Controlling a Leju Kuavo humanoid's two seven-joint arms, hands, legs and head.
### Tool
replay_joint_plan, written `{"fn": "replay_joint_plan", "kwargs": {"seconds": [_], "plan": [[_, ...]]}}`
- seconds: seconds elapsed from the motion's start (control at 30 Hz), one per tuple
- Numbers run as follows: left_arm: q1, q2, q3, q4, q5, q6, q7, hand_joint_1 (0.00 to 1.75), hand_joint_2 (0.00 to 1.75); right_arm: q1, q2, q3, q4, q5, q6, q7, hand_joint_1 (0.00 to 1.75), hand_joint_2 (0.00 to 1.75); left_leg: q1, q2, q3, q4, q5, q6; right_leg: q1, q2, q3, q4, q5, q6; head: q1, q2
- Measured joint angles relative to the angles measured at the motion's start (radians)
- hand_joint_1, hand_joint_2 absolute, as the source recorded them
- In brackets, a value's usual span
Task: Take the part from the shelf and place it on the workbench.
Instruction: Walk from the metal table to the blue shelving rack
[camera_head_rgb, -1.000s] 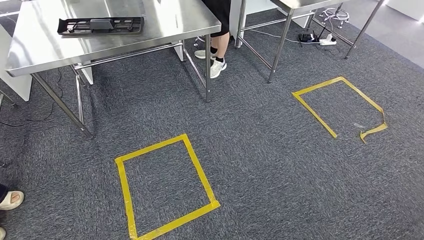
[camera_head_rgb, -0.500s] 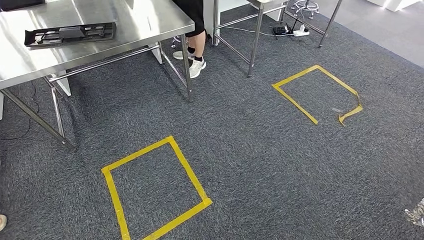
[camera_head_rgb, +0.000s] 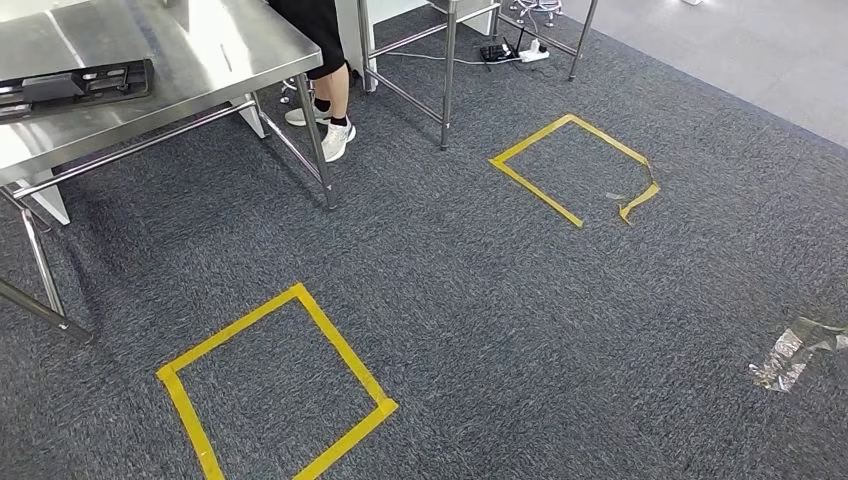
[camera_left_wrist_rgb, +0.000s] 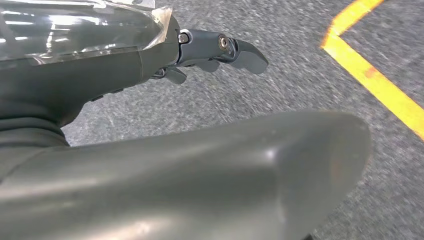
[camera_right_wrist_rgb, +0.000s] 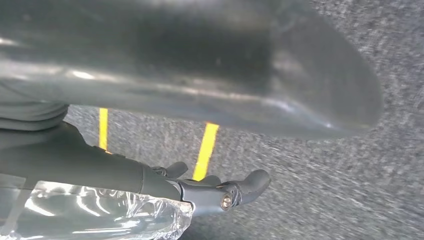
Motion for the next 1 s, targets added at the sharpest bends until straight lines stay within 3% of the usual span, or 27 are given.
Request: {"fn": "replay_joint_plan", "kwargs": {"seconds": [0.03, 0.1, 0.17, 0.23, 0.27, 0.3, 0.37, 0.4, 0.47, 0.53, 0.6, 0.7, 0.73, 0.77, 0.8, 0.83, 0.9, 0.93, 1.0], "plan": [[0.001, 0.0, 0.0, 0.0, 0.0, 0.001, 0.0, 0.0, 0.0, 0.002, -0.001, 0.0, 0.0, 0.0, 0.0, 0.0, 0.0, 0.0, -0.001, 0.009, 0.001, -0.003, 0.003, 0.007, -0.002, 0.001, -0.004, 0.0, 0.001, 0.006, 0.0, 0.0], [0.001, -0.001, 0.0, 0.0, 0.0, 0.003, 0.001, 0.0, 0.0, 0.003, -0.002, -0.002, 0.0, 0.001, 0.001, 0.0, 0.0, 0.0, -0.001, 0.028, 0.003, -0.011, 0.01, 0.022, -0.001, -0.03, -0.026, 0.035, -0.018, 0.01, 0.003, 0.0], [0.002, -0.002, 0.0, 0.0, 0.0, 0.003, 0.001, 0.0, 0.0, 0.0, -0.004, -0.002, 0.0, 0.002, 0.001, 0.0, 0.0, 0.0, -0.002, 0.051, 0.003, -0.015, 0.011, 0.03, 0.0, -0.071, -0.081, 0.147, -0.071, 0.005, 0.008, 0.0], [0.004, -0.002, 0.0, 0.0, 0.0, 0.003, 0.002, 0.0, 0.0, 0.0, -0.006, -0.003, 0.0, 0.004, 0.001, 0.0, 0.0, 0.0, -0.004, 0.075, 0.001, -0.014, 0.01, 0.032, -0.002, -0.08, -0.138, 0.266, -0.115, 0.006, 0.011, 0.0], [0.005, -0.002, 0.0, 0.0, 0.0, 0.003, 0.004, 0.0, 0.0, 0.002, -0.006, -0.003, 0.0, 0.005, 0.001, 0.0, 0.0, 0.0, -0.004, 0.086, 0.001, -0.014, 0.01, 0.032, -0.003, -0.083, -0.144, 0.282, -0.117, 0.012, 0.011, 0.0], [0.005, -0.003, 0.0, 0.0, 0.0, 0.003, 0.004, 0.0, 0.0, 0.004, -0.007, -0.003, 0.0, 0.006, 0.001, 0.0, 0.0, 0.0, -0.003, 0.095, 0.001, -0.014, 0.009, 0.032, -0.005, -0.087, -0.128, 0.256, -0.103, 0.021, 0.011, 0.0], [0.005, -0.004, 0.0, 0.0, 0.0, 0.003, 0.005, 0.0, 0.0, 0.004, -0.009, -0.003, 0.0, 0.008, 0.002, -0.001, 0.0, 0.0, -0.003, 0.113, 0.005, -0.013, 0.007, 0.027, -0.009, -0.114, -0.051, 0.115, -0.053, 0.039, 0.012, 0.0], [0.005, -0.004, 0.0, 0.0, 0.0, 0.003, 0.005, 0.0, 0.0, 0.002, -0.01, -0.003, 0.0, 0.009, 0.003, -0.001, 0.0, 0.0, -0.006, 0.12, 0.008, -0.013, 0.004, 0.021, -0.007, -0.13, -0.018, 0.052, -0.032, 0.04, 0.013, 0.0], [0.004, -0.004, 0.0, 0.0, 0.0, 0.003, 0.005, 0.0, 0.0, 0.0, -0.01, -0.004, 0.0, 0.01, 0.004, -0.001, 0.0, 0.0, -0.011, 0.133, 0.014, -0.013, -0.001, 0.009, -0.002, -0.144, 0.01, 0.0, -0.014, 0.027, 0.01, 0.0], [0.004, -0.004, 0.0, 0.0, 0.0, 0.003, 0.005, 0.0, 0.0, 0.002, -0.011, -0.004, 0.0, 0.009, 0.004, 0.0, 0.0, 0.0, -0.01, 0.144, 0.02, -0.015, -0.003, -0.002, -0.001, -0.127, 0.009, 0.001, -0.01, 0.01, 0.006, 0.0], [0.003, -0.004, 0.0, 0.0, 0.0, 0.003, 0.005, 0.0, 0.0, 0.004, -0.011, -0.005, 0.0, 0.009, 0.002, 0.002, 0.0, 0.0, -0.004, 0.124, 0.012, 0.012, -0.028, -0.012, -0.007, -0.113, 0.011, -0.002, -0.006, -0.005, 0.004, 0.0], [0.004, -0.004, 0.0, 0.0, -0.001, 0.003, 0.009, 0.0, 0.0, 0.002, -0.011, -0.006, 0.0, 0.008, -0.001, 0.004, 0.0, 0.0, -0.001, 0.071, -0.066, 0.185, -0.125, -0.018, -0.009, -0.091, 0.01, -0.003, -0.002, -0.023, 0.0, 0.0], [0.005, -0.004, 0.0, 0.0, -0.001, 0.003, 0.011, 0.0, 0.0, 0.003, -0.011, -0.006, 0.0, 0.008, -0.002, 0.004, 0.0, 0.0, -0.001, 0.064, -0.095, 0.242, -0.144, -0.018, -0.007, -0.082, 0.01, -0.003, -0.002, -0.024, 0.0, 0.0], [0.007, -0.004, 0.0, 0.0, 0.0, 0.003, 0.013, 0.0, 0.0, 0.003, -0.011, -0.006, 0.0, 0.008, -0.002, 0.004, 0.0, 0.0, -0.001, 0.062, -0.111, 0.268, -0.143, -0.018, -0.006, -0.071, 0.01, -0.002, -0.001, -0.025, 0.0, 0.0], [0.007, -0.003, 0.001, 0.0, 0.001, 0.002, 0.014, 0.0, 0.0, 0.004, -0.01, -0.006, 0.0, 0.008, -0.002, 0.004, 0.0, 0.0, 0.0, 0.06, -0.11, 0.255, -0.121, -0.017, -0.005, -0.06, 0.011, -0.002, -0.002, -0.025, 0.0, 0.0], [0.007, -0.003, 0.001, 0.0, 0.001, 0.002, 0.015, 0.0, 0.0, 0.004, -0.01, -0.006, 0.0, 0.008, -0.002, 0.004, 0.0, 0.0, 0.0, 0.056, -0.091, 0.207, -0.084, -0.015, -0.005, -0.049, 0.013, -0.002, -0.002, -0.025, 0.0, 0.0], [0.007, -0.003, 0.001, 0.0, 0.003, 0.002, 0.015, 0.0, 0.0, 0.003, -0.009, -0.006, 0.0, 0.009, -0.002, 0.004, 0.0, 0.0, 0.003, 0.024, -0.033, 0.073, -0.016, -0.008, -0.002, -0.028, 0.013, 0.0, -0.003, -0.022, -0.001, 0.0], [0.007, -0.002, 0.001, 0.0, 0.004, 0.002, 0.015, 0.0, 0.0, 0.002, -0.008, -0.006, 0.0, 0.009, -0.002, 0.004, 0.0, 0.0, 0.003, 0.009, -0.014, 0.028, 0.0, -0.005, 0.0, -0.019, 0.011, 0.001, -0.003, -0.018, -0.001, 0.0], [0.007, -0.002, 0.001, 0.0, 0.006, 0.001, 0.015, 0.0, 0.0, 0.002, -0.008, -0.006, 0.0, 0.011, -0.002, 0.004, 0.0, 0.0, -0.002, -0.003, -0.004, 0.0, 0.002, 0.002, 0.0, -0.004, 0.003, 0.0, -0.001, -0.004, -0.001, 0.0]]}}
